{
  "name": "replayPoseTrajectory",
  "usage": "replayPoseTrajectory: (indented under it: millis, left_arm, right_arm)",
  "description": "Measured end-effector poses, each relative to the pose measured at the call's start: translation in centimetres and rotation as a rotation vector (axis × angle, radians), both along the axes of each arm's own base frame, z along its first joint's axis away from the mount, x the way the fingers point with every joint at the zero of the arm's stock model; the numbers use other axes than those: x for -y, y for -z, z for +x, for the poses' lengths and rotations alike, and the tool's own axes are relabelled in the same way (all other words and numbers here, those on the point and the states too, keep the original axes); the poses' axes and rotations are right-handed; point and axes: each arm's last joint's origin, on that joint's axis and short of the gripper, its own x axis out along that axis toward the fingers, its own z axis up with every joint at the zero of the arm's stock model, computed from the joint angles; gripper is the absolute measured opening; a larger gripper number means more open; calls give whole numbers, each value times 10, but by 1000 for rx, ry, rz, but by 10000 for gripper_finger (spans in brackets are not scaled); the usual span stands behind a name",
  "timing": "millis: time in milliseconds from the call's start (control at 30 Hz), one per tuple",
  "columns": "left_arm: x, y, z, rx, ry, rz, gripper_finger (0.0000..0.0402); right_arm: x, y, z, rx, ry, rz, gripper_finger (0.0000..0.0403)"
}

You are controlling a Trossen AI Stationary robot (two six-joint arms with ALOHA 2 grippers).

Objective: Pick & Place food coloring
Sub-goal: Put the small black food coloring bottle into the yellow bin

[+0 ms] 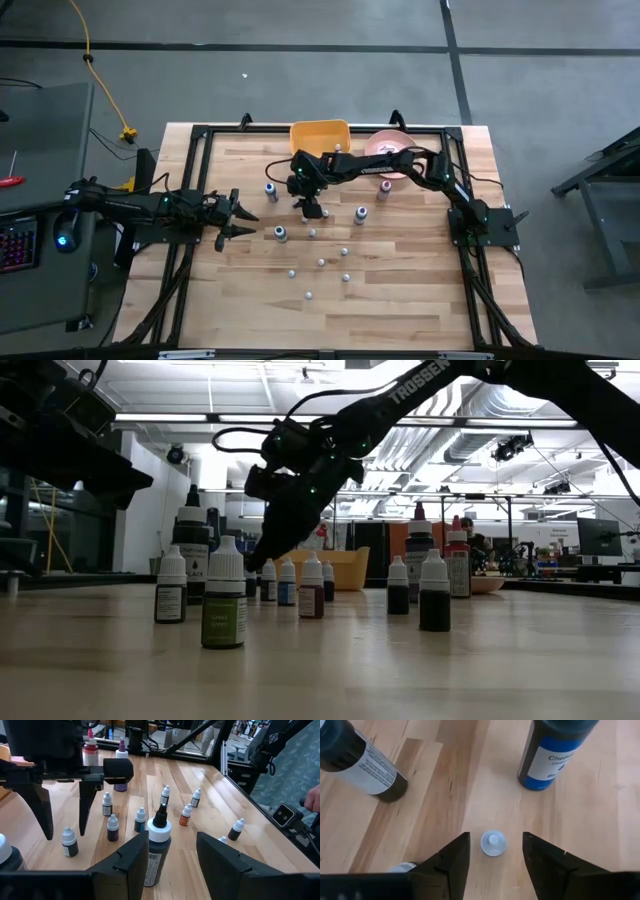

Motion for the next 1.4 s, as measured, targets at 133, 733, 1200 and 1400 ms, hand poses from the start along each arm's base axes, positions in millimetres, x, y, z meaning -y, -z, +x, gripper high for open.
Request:
replayPoseTrajectory:
  millis: [133, 733, 1200, 1400]
  left_arm:
    - [0, 0, 0, 0, 0, 0, 163]
    - [0, 0, 0, 0, 0, 0, 163]
    - [0, 0, 0, 0, 0, 0, 163]
    - [0, 0, 0, 0, 0, 0, 163]
  right_arm:
    - [0, 0, 0, -4, 0, 1, 154]
    - [0, 0, -1, -9, -5, 8, 77]
    - [0, 0, -1, -13, -4, 9, 58]
    - [0, 1, -1, -14, -4, 9, 48]
